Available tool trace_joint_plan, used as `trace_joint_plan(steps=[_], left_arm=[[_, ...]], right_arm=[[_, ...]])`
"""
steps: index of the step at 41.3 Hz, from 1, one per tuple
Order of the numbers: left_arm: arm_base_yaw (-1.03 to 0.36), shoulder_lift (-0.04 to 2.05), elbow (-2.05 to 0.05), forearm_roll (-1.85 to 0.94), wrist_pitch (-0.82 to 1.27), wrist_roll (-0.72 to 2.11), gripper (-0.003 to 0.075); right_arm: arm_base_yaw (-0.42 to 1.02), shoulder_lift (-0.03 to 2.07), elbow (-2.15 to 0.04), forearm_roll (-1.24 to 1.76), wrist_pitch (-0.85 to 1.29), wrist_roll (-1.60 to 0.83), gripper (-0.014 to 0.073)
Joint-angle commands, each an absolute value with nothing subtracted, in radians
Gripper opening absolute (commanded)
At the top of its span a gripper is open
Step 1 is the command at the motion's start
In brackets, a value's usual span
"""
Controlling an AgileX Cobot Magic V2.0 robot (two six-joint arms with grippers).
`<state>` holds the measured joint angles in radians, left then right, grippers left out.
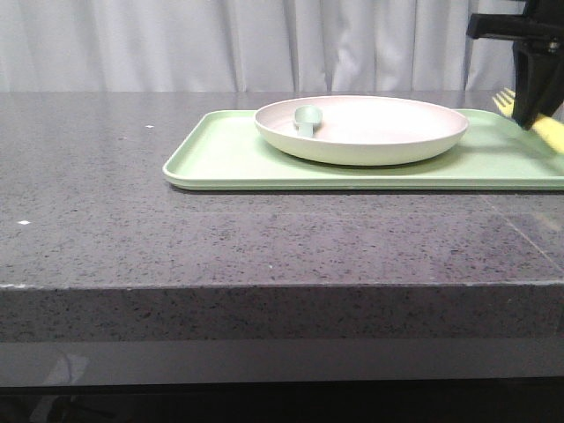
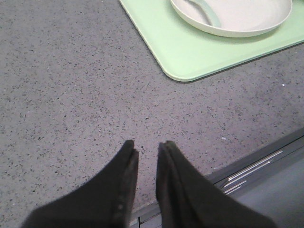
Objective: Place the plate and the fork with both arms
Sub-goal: 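Lift the yellow fork from the plate onto the tray beside it, then open the right gripper and raise it away from the fork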
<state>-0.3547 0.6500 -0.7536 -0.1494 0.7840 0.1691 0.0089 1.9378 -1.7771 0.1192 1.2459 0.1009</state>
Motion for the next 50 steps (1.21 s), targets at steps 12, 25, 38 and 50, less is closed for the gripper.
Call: trace_joint_plan(steps=[12, 25, 38, 50], left_arm=[[-0.355, 0.649, -0.782, -0.16, 0.713, 0.17, 0.0112], [-0.355, 0.649, -0.782, -0.16, 0.713, 0.17, 0.0112], [-0.355, 0.649, -0.782, -0.16, 0.713, 0.17, 0.0111], [-0.355, 0.649, -0.782, -0.16, 0.713, 0.17, 0.0112]], right_arm=[[0.004, 1.926, -1.796, 0.203, 1.211, 0.064, 0.0092], [0.004, 1.926, -1.796, 0.149, 1.21, 0.063, 0.0157], [0.004, 1.914, -1.799, 0.148, 1.192, 0.06, 0.031], [0.013, 1.777, -1.795, 0.148, 1.196, 0.031, 0.031]])
